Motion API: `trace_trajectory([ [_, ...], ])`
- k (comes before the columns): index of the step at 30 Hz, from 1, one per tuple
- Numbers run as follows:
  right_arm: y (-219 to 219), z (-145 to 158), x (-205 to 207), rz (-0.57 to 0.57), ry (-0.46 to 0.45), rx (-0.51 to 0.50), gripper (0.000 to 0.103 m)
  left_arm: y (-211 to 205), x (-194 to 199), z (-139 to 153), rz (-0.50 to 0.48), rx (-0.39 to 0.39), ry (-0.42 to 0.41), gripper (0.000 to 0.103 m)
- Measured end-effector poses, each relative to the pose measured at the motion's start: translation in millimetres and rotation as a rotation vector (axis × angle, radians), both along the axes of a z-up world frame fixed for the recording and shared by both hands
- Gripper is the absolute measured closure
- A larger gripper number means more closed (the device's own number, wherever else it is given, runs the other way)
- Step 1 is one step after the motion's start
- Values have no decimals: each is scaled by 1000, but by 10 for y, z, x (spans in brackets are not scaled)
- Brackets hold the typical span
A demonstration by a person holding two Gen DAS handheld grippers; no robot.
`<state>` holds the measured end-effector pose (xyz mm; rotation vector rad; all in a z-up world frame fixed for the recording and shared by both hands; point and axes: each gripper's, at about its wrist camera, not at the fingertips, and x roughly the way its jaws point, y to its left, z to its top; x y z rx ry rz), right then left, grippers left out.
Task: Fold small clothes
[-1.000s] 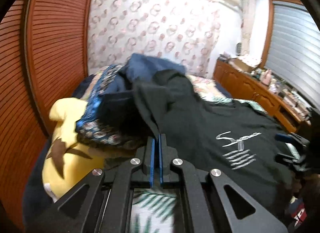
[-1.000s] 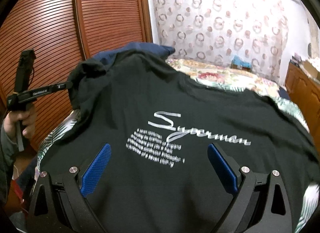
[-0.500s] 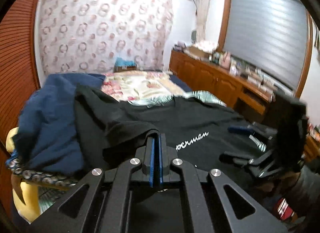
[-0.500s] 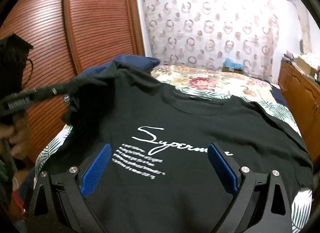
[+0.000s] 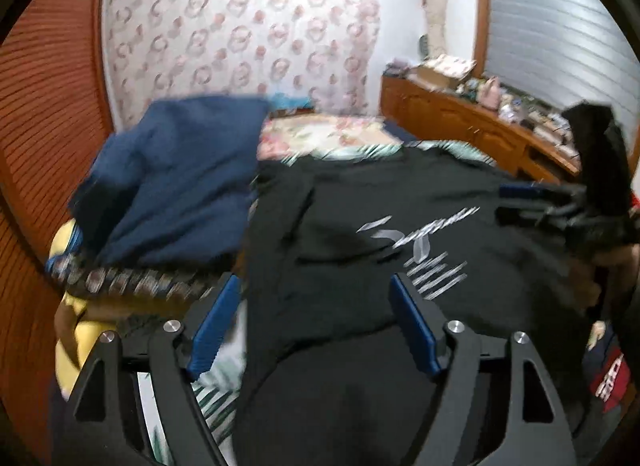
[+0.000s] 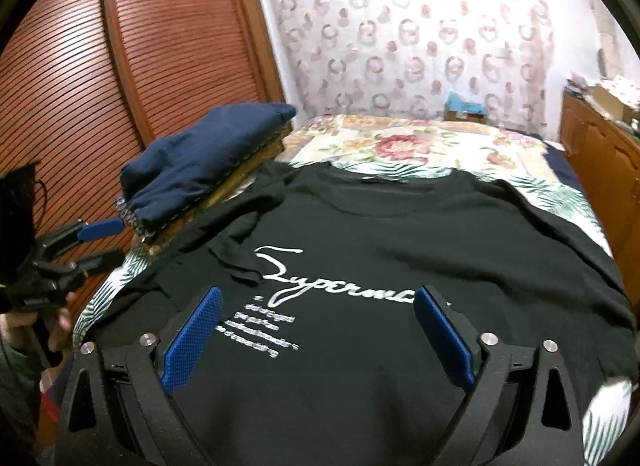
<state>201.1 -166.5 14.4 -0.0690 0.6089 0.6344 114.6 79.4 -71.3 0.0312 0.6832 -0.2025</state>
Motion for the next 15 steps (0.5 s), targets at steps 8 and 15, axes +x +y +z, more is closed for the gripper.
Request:
trace_trajectory([
  [8,724,26,288,159,-2,-85,29,204,135,-401,81,58,120,26],
  [15,1300,-156,602,246,41,-155,48,355,204,-585,104,32,187,24],
])
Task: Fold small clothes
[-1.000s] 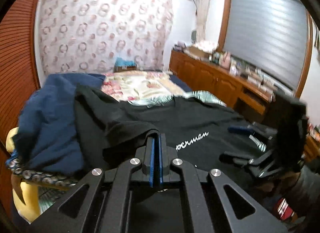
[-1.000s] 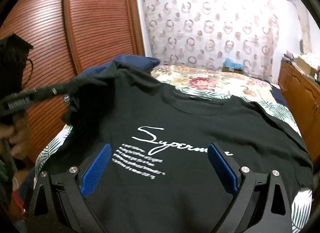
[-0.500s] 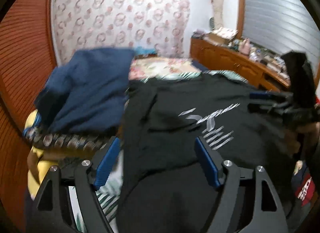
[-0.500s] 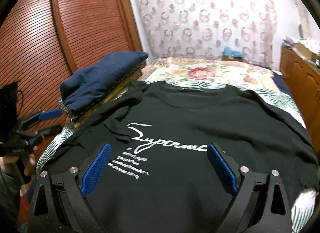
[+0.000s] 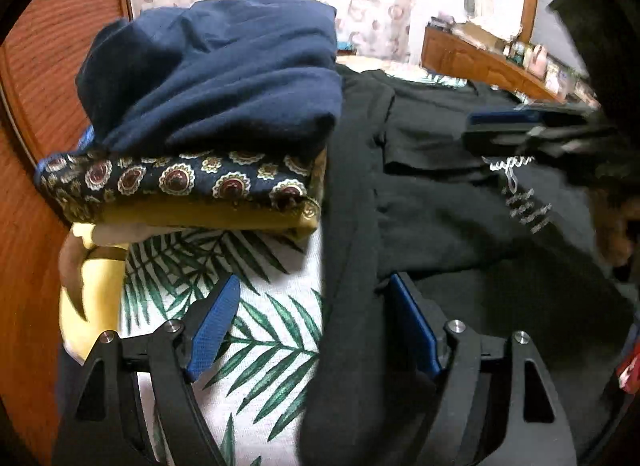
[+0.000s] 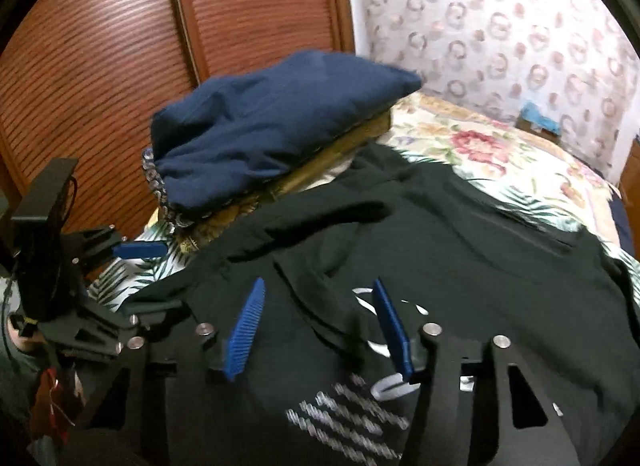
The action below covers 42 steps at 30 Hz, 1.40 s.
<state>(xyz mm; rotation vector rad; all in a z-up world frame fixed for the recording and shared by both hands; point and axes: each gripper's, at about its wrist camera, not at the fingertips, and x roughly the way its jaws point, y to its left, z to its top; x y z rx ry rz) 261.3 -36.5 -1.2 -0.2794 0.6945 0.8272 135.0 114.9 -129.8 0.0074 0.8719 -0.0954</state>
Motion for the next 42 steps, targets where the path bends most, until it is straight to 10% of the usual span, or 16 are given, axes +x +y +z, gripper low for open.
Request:
trace_trajectory([
  [7,269,-214,323,-35,29,-71,91,22,-11,-14,5,6,2,22],
  [13,-244,-64,521,-281,15,53,96,11,17,-10,7,8,3,21],
  [17,-553,-36,662,-446,-18,35,81,11,18,-8,7,7,3,21],
  [25,-519,-49,560,-323,-19,26,74,11,15,-8,7,6,3,21],
  [29,-906,-20,322,-300,-11,77,44,11,16,-9,7,7,3,21],
  [42,-2926,-57,-327,-557,-62,61,43,11,11,-11,8,5,4,21],
])
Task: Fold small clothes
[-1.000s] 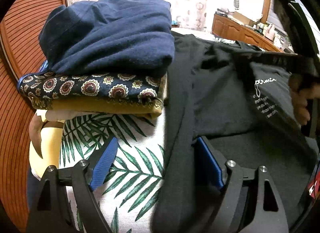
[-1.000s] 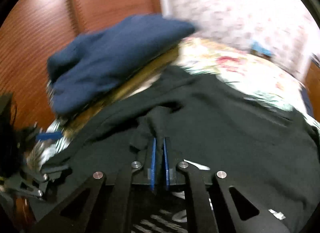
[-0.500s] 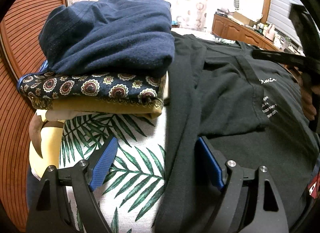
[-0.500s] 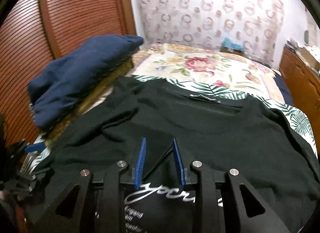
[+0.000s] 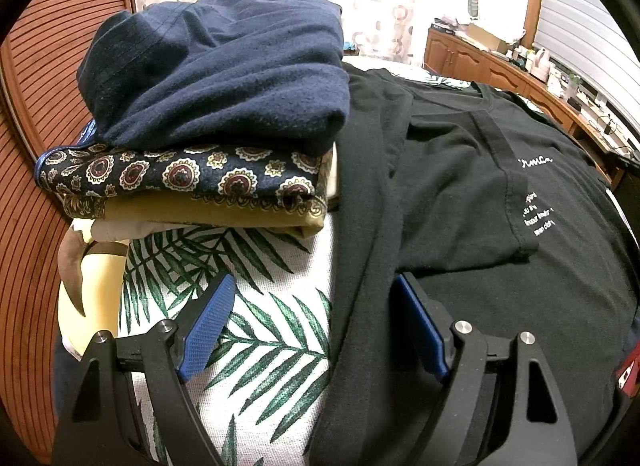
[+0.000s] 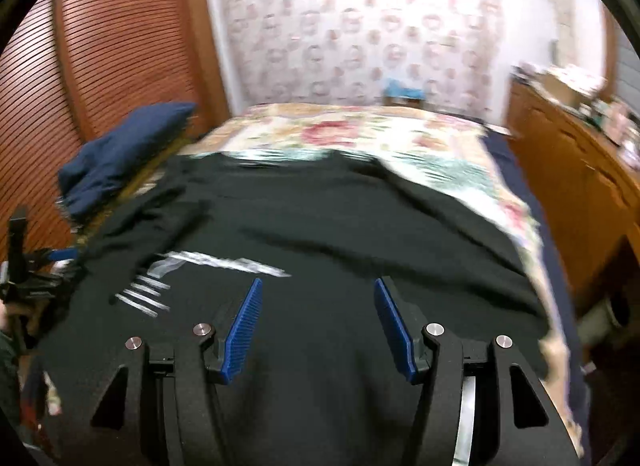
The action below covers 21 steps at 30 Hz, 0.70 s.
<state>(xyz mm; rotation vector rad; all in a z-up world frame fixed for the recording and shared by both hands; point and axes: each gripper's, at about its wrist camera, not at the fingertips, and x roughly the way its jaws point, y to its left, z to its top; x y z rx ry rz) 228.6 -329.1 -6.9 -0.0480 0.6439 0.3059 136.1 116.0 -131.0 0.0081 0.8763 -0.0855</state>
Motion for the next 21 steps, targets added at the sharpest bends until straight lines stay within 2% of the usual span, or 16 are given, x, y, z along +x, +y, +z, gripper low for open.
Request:
trace_trajectory([
  [5,-900,-176,-31,-149,37,36,43,-7,-6,34,9,20,-10,21],
  [7,-1177,-280,4,-187,74,60,43,-27,-62,123,21,53,-50,21],
  [9,-1375,-372,63,-221,100,76,43,-28,-138,252,26,24,-83,21],
  [11,-1505,-436,100,-241,119,102,43,-64,-222,435,17,-34,-120,21],
  [15,-1562,-509,338,-234,172,187,43,-276,-298,692,-34,-70,-175,21],
  [18,-1605,-564,505,-222,219,250,43,-498,-246,735,-78,-83,-177,21],
  [21,-1650,-568,662,-220,259,314,43,-723,-113,656,-115,-95,-146,21],
])
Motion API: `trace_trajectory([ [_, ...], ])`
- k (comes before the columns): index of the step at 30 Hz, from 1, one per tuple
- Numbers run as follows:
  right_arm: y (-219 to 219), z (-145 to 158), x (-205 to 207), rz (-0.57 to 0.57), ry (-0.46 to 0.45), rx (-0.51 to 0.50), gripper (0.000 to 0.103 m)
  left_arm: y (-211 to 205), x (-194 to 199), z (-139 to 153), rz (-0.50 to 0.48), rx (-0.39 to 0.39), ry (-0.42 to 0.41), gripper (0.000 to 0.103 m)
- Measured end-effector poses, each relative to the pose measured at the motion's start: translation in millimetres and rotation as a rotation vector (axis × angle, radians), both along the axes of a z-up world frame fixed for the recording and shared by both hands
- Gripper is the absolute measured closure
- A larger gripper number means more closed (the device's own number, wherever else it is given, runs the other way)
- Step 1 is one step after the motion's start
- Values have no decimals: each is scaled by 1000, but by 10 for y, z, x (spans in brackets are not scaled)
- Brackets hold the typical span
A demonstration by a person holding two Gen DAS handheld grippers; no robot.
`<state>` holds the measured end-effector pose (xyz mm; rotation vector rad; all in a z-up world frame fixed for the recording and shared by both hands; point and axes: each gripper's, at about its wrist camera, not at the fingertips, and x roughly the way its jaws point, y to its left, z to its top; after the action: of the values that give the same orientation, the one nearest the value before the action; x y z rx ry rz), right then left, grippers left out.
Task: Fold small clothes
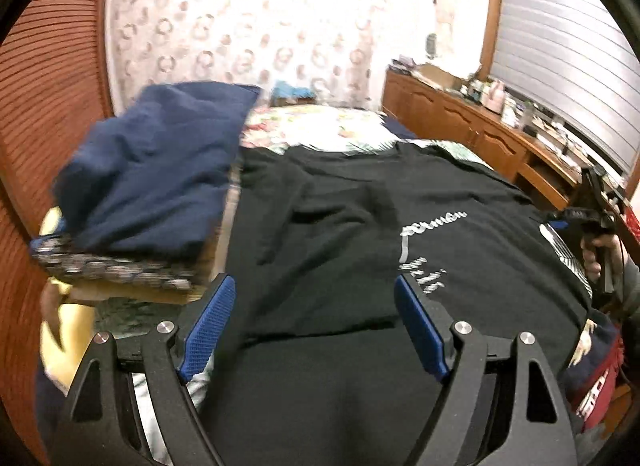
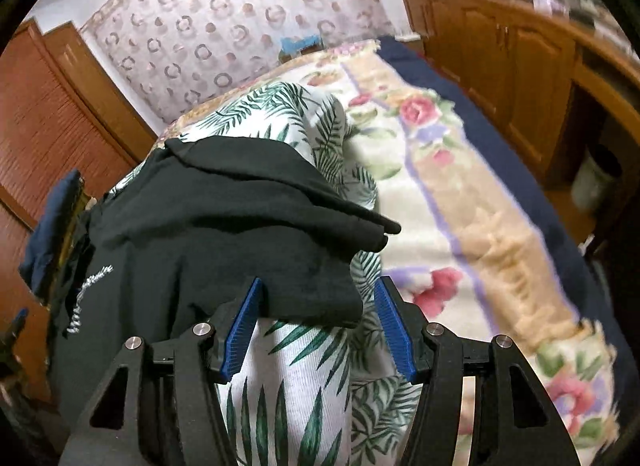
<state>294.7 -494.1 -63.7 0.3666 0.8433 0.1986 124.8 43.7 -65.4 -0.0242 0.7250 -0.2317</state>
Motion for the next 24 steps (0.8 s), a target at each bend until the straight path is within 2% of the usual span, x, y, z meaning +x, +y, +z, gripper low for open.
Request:
trace_trajectory([
  [5,-136,-15,15,12,28,97,46,-319,193,-183,-54,-7,58,21],
  [6,-156,-10,4,24,24,114,49,-365,221,-217,-60,-8,70,21],
  [8,-186,-10,-16,35,9,118,64,-455,255,-264,-65,6,88,21],
  [10,-138,30,-56,41,-10,75,75,-520,276,-304,-70,31,96,21],
  [13,4,114,-106,51,-37,-31,84,-566,318,-386,-68,62,122,21],
  [18,199,323,-187,32,-129,-198,88,-578,385,-539,-56,107,162,21],
  [20,303,427,-232,39,-176,-224,90,-598,377,-577,-60,137,147,20],
  [24,629,634,-329,99,-275,-275,90,-597,373,-579,-56,135,148,18],
])
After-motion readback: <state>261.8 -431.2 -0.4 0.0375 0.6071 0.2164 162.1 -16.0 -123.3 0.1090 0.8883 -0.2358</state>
